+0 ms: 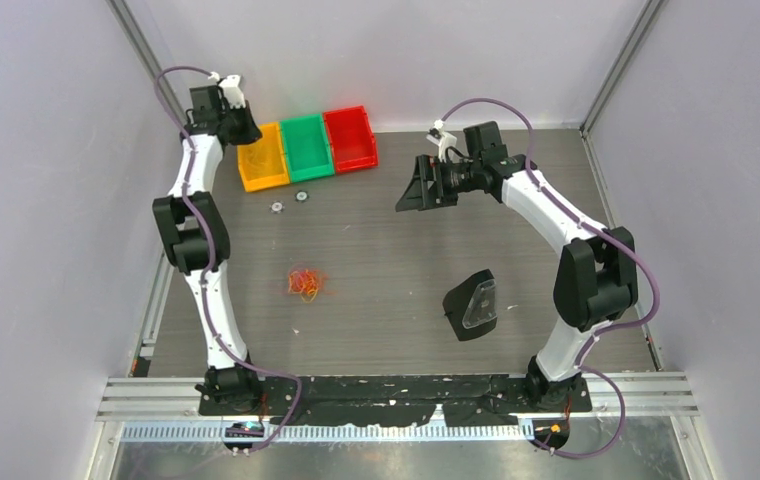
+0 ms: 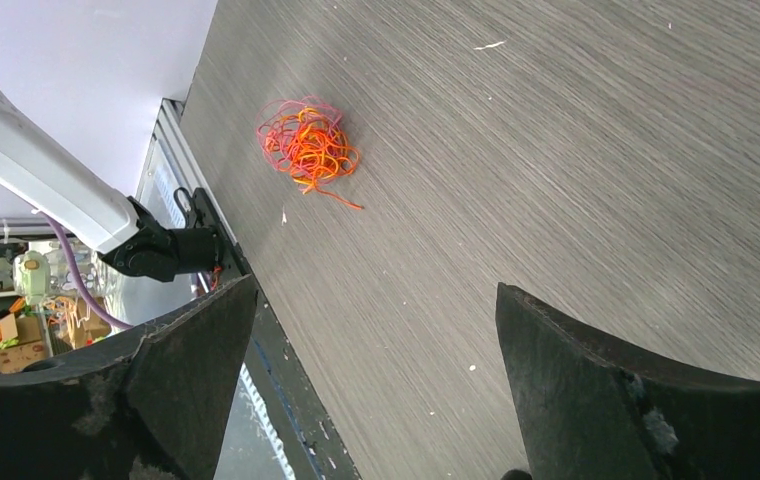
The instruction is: Untangle the cables
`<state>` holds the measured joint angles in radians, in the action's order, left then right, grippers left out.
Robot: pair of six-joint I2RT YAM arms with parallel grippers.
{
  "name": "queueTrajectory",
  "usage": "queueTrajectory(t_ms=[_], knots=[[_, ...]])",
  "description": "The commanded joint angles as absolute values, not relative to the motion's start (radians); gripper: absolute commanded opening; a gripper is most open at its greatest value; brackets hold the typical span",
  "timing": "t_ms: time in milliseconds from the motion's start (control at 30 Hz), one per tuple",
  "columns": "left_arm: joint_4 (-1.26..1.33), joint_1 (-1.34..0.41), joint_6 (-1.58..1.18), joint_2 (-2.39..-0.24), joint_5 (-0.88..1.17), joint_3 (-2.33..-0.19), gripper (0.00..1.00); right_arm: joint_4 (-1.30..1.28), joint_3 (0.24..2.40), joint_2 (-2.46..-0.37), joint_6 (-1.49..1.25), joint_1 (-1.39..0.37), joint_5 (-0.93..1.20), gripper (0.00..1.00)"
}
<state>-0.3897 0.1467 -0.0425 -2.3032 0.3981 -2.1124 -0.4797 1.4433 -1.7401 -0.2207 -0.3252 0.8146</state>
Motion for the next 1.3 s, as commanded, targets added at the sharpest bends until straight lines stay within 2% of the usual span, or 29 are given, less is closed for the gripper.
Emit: queueTrajectory(t_ms=[0,67,200,333,400,467,533,600,800,967,1100,1133,1167,1200,1233,1267], knots=[[-0.488,0.155,-0.004,-2.336,0.401,-2.217,0.23,-0.469,1.456,-1.747,-0.222,-0.322,0.837,0.95],[-0.522,0.155,-0.005,-2.336,0.418,-2.247,0.49,-0.469,1.458,-1.746,-0.219,-0.323,0.840,0.95],[-0.484,0.157,0.036,-2.212,0.427,-2.190,0.73,-0.480,1.464,-1.730,-0.203,-0.322,0.841,0.95],[-0.563,0.158,0.144,-2.018,0.528,-2.122,0.88,-0.532,1.483,-1.704,-0.140,-0.324,0.824,0.95],[-0.674,0.157,0.243,-1.907,0.616,-2.047,0.99,-0.567,1.481,-1.682,-0.096,-0.324,0.807,0.95],[-0.831,0.151,0.374,-1.805,0.693,-1.947,0.99,-0.594,1.464,-1.639,-0.054,-0.328,0.787,0.96],[-0.990,0.137,0.459,-1.693,0.685,-1.814,0.96,-0.608,1.436,-1.609,-0.021,-0.337,0.769,0.96],[-1.034,0.132,0.453,-1.605,0.667,-1.605,0.91,-0.621,1.411,-1.588,-0.006,-0.353,0.755,0.96],[-0.920,0.099,0.296,-1.387,0.642,-1.123,0.89,-0.666,1.383,-1.582,0.048,-0.426,0.716,0.97],[-0.832,-0.018,0.230,-1.384,0.523,-0.989,0.89,-0.675,1.355,-1.590,0.063,-0.496,0.685,0.98],[-0.768,-0.055,0.164,-1.509,0.475,-0.980,0.81,-0.660,1.340,-1.618,0.047,-0.524,0.686,0.98],[-0.764,-0.054,0.149,-1.547,0.482,-0.988,0.77,-0.653,1.337,-1.622,0.038,-0.528,0.692,0.98],[-0.761,-0.055,0.138,-1.580,0.499,-0.998,0.69,-0.649,1.333,-1.631,0.034,-0.532,0.696,0.98],[-0.763,-0.055,0.133,-1.609,0.524,-1.008,0.56,-0.637,1.331,-1.634,0.025,-0.534,0.702,0.98],[-0.763,-0.055,0.128,-1.627,0.566,-1.022,0.32,-0.631,1.326,-1.641,0.020,-0.537,0.707,0.99],[-0.762,-0.054,0.119,-1.632,0.621,-1.030,0.15,-0.608,1.320,-1.643,0.007,-0.539,0.726,0.99]])
